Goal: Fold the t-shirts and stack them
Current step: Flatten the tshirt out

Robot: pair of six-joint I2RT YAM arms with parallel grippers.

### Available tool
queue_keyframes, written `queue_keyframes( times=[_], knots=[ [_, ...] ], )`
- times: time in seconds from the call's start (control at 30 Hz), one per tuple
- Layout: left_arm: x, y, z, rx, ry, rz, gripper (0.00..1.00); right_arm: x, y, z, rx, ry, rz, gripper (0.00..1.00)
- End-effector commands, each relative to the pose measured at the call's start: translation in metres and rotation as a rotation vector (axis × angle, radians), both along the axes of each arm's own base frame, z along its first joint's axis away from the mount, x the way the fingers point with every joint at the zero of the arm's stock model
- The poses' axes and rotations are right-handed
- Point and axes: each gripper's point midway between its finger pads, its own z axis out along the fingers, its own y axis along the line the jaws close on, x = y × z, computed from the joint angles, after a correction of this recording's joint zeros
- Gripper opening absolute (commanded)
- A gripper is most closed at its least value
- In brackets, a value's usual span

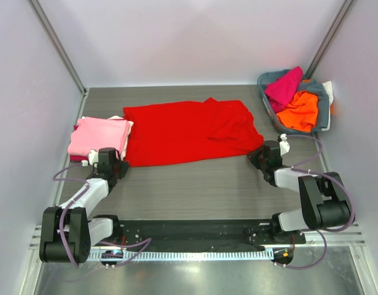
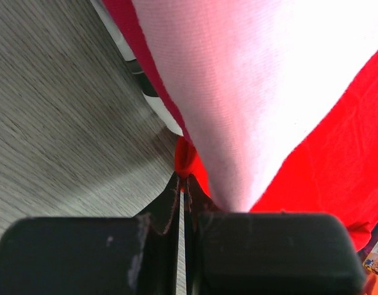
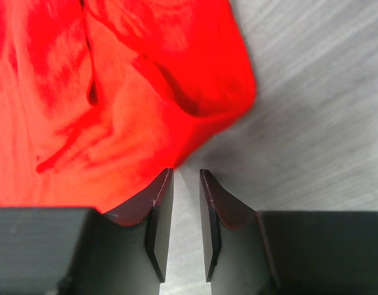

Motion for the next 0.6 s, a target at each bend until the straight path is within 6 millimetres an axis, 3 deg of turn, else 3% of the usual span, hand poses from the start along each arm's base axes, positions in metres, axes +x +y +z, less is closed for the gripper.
queue_keyframes(
  times=[0.0, 0.33, 0.57],
  knots=[
    [0.01, 0.006, 0.019, 0.02, -0.049, 0.014, 0.0, 0.014, 0.002, 0.003, 0.016, -0.004, -0.017, 0.3],
    [0.012, 0.005, 0.021, 0.017, -0.049, 0.01, 0.0, 0.025, -0.007, -0.012, -0.002, 0.069, -0.098, 0.33],
    [0.013, 0.006, 0.022, 0.023, -0.05, 0.009, 0.0, 0.024, -0.019, -0.025, -0.08, 0.225, -0.141, 0.34]
  ],
)
